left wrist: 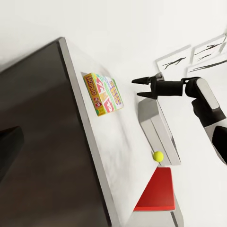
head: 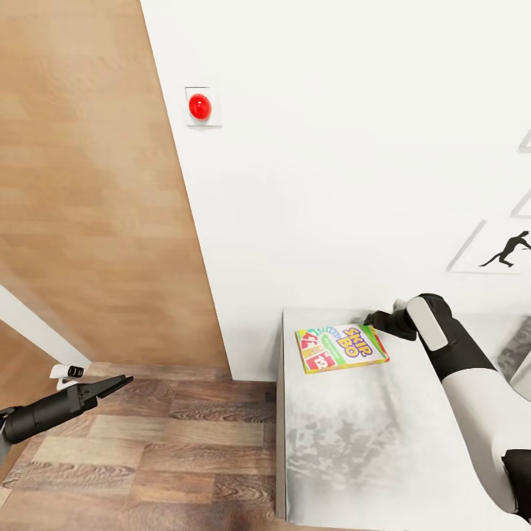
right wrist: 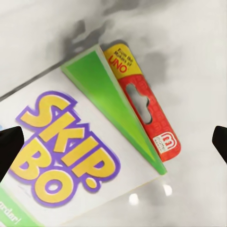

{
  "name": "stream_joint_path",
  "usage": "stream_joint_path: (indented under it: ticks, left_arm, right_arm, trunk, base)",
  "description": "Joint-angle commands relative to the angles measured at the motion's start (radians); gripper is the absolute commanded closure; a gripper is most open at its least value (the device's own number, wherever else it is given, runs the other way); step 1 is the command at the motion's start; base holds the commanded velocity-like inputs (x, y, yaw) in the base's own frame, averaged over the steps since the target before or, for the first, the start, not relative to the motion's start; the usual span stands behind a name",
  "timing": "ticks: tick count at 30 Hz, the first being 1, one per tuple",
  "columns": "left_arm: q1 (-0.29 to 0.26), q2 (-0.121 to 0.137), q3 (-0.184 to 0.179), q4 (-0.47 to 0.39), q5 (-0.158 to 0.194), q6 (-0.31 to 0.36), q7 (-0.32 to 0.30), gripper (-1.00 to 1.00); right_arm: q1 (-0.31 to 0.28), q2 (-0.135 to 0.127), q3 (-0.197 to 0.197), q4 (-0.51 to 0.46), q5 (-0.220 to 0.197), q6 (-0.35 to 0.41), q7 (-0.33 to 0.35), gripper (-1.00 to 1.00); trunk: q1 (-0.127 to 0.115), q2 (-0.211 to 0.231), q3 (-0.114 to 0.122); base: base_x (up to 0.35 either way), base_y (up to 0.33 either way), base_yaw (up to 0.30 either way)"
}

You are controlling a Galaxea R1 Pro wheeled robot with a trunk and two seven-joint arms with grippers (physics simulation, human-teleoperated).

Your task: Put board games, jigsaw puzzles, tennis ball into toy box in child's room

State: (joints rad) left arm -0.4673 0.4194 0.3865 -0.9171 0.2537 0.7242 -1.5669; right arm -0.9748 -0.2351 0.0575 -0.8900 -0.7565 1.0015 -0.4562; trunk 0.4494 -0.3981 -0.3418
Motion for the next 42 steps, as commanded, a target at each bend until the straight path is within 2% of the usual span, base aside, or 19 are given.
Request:
stream_joint_path:
  ticks: [1,13,42]
  left_arm:
    - [-0.001,0.000,0.000,0.000,-0.001,0.011,-0.004,-1.00]
    - [-0.001,0.000,0.000,0.000,-0.001,0.011,-0.004,-1.00]
    - [-0.001,-0.001,-0.001,0.000,-0.001,0.011,-0.004,-1.00]
  right_arm:
    - [-0.001,-0.001,0.004,0.001,-0.010,0.001,-0.010,-1.00]
    - [0.002,0.003,0.008,0.033,-0.008,-0.001,-0.005,-1.00]
    - [0.004,0.007,0.014,0.039,-0.007,-0.019,-0.004,-1.00]
  trunk:
    - [0.001,-0.002,-0.002]
    - [0.001,-0.002,-0.002]
    - [0.001,-0.002,-0.011]
  base:
    - [0.000,0.000,0.000]
    - [0.000,0.000,0.000]
    - [0.000,0.000,0.000]
